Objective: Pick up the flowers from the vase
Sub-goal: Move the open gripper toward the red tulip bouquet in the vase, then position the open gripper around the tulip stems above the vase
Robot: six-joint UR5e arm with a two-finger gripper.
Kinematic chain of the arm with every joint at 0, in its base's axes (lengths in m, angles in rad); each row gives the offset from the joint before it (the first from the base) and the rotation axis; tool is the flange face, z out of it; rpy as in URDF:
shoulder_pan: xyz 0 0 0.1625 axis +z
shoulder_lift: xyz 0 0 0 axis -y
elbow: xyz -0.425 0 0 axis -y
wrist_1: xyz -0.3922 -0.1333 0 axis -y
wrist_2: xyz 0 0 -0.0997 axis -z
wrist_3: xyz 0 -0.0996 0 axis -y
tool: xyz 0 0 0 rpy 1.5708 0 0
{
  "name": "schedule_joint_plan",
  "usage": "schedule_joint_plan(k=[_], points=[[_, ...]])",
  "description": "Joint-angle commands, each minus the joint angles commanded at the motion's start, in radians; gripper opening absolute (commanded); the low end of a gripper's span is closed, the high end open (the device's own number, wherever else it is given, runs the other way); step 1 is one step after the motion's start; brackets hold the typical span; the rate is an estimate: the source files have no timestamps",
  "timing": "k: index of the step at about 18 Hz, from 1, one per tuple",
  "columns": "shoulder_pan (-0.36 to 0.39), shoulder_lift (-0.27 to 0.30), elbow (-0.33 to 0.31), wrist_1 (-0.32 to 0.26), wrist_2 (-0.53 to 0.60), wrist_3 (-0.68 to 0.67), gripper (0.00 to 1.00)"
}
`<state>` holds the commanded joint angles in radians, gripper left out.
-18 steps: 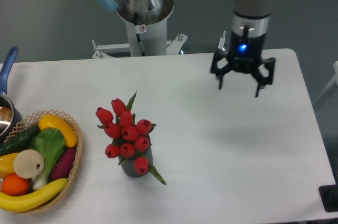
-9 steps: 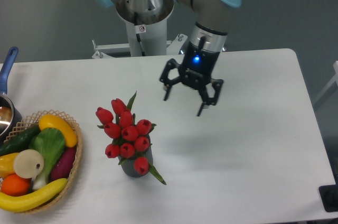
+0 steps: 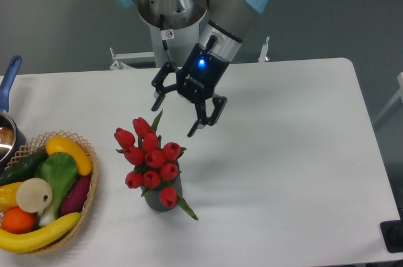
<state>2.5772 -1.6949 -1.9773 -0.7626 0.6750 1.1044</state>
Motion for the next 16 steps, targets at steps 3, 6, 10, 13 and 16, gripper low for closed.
schedule_joint_plan(k=[3,6,10,13,16], points=[[-0.006,-0.034,0.032,0.011,-0.014,0.023,1.00],[0.000,-0.052,0.044,0.012,-0.041,0.026,1.00],[0.008,-0.063,0.058,0.012,-0.048,0.028,1.00],[0.040,-0.069,0.055,0.011,-0.049,0.040,1.00],[0.044,-0.066,0.035,0.011,-0.048,0.045,1.00]])
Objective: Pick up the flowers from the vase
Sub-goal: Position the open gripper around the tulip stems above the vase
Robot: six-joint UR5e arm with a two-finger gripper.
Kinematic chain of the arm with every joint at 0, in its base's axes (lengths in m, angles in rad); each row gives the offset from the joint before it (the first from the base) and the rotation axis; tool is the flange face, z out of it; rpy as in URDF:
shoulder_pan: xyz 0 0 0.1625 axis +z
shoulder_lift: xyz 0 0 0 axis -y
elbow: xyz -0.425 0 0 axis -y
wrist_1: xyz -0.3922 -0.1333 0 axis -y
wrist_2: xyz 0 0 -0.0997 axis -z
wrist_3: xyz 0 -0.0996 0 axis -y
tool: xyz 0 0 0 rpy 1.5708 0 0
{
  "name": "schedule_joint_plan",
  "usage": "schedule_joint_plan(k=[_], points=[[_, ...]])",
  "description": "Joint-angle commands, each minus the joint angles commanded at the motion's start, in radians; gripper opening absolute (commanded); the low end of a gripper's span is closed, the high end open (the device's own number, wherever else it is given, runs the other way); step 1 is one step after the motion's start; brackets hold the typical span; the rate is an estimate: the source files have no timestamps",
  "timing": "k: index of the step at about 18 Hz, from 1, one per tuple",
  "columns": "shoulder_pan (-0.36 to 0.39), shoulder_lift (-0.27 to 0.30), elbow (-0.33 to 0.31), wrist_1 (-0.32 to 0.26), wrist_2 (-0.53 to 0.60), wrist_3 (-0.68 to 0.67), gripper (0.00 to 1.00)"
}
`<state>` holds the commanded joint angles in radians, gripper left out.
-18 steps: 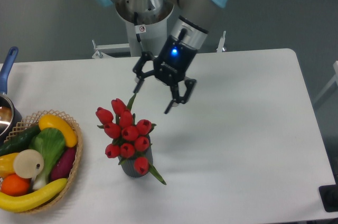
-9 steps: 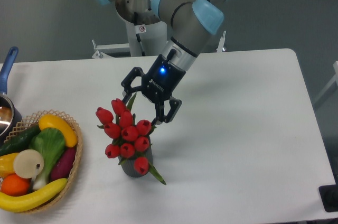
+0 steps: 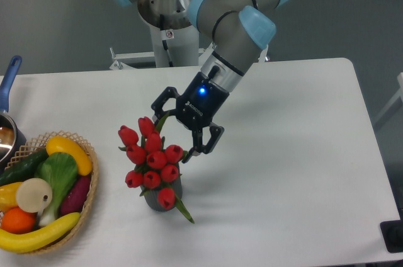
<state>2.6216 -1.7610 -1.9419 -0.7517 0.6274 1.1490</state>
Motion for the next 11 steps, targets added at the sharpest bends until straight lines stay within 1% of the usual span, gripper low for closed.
schedule_joint_plan(k=[6,11], points=[[-0.006,-0.002,-0.005,0.000,0.005,0.000,1.00],[-0.009,-0.011,0.012,0.002,0.000,0.014,1.00]])
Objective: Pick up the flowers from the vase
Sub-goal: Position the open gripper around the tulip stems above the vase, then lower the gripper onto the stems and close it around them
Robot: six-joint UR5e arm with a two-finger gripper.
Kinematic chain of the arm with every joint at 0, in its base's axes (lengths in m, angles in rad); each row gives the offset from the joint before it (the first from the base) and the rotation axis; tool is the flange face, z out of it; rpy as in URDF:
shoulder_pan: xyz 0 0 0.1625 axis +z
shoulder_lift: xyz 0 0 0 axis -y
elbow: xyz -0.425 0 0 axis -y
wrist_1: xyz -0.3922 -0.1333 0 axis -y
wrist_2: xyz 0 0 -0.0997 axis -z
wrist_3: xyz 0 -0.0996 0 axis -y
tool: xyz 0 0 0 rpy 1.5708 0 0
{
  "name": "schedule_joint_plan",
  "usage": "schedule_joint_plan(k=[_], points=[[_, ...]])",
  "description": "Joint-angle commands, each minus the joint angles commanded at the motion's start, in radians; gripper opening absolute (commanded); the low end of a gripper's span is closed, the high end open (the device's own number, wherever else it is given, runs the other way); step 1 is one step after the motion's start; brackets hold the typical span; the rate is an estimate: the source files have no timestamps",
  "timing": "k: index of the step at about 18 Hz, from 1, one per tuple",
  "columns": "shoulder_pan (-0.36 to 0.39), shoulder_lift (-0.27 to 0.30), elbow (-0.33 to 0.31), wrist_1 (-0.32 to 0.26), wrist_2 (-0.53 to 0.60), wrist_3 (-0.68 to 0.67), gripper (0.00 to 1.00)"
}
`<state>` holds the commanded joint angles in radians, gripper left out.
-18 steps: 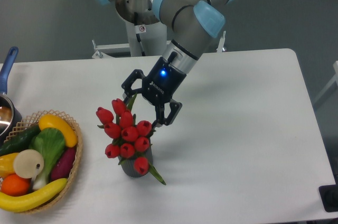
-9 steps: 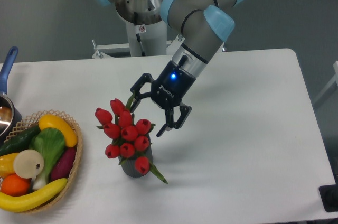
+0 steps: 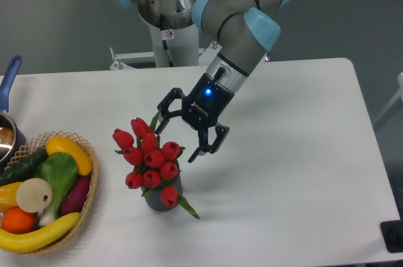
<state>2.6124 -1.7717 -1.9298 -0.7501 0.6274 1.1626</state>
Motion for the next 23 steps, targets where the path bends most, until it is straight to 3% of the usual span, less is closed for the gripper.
schedule_joint_plan(k=[5,15,21,23], points=[[-0.028,-0.046,0.046,0.006,-0.002,0.023,1.00],[-0.074,-0.078,0.048,0.008,0.002,0.022,0.99],[-0.075,-0.083,0.045,0.008,-0.003,0.019,0.37],[-0.075,-0.083,0.041,0.008,-0.005,0.015,0.32]])
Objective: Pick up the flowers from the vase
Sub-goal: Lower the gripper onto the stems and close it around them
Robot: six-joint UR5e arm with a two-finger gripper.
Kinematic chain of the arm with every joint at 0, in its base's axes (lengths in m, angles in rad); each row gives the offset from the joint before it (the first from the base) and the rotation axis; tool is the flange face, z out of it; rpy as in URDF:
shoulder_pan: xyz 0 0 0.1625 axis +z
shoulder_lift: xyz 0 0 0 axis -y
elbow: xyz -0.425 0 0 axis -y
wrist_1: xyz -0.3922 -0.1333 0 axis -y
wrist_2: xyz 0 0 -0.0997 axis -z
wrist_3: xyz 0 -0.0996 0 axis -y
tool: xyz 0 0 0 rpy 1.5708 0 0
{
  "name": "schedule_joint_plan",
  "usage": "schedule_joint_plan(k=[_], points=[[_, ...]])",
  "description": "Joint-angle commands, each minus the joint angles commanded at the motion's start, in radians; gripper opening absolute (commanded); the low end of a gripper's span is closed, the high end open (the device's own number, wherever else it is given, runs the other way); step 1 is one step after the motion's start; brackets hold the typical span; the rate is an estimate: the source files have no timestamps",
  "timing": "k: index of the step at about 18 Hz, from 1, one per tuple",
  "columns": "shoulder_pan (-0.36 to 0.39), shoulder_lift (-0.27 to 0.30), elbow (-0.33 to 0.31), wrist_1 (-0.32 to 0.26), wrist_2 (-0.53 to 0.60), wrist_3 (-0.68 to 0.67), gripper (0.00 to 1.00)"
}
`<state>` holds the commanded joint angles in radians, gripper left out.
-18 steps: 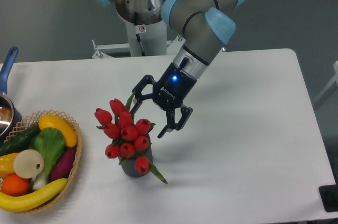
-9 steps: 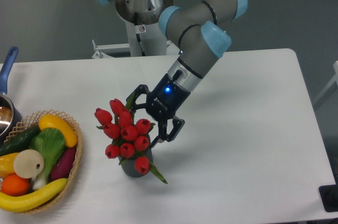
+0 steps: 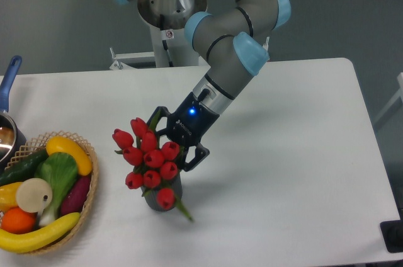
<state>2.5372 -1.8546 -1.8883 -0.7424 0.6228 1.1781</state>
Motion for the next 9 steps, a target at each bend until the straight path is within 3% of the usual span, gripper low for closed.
schedule_joint_plan(k=[4,9], points=[[0.000,0.002,-0.002,-0.002,-0.017,-0.015,0.24],[0.011,0.005,0.000,-0.003,-0.109,-0.028,0.24]])
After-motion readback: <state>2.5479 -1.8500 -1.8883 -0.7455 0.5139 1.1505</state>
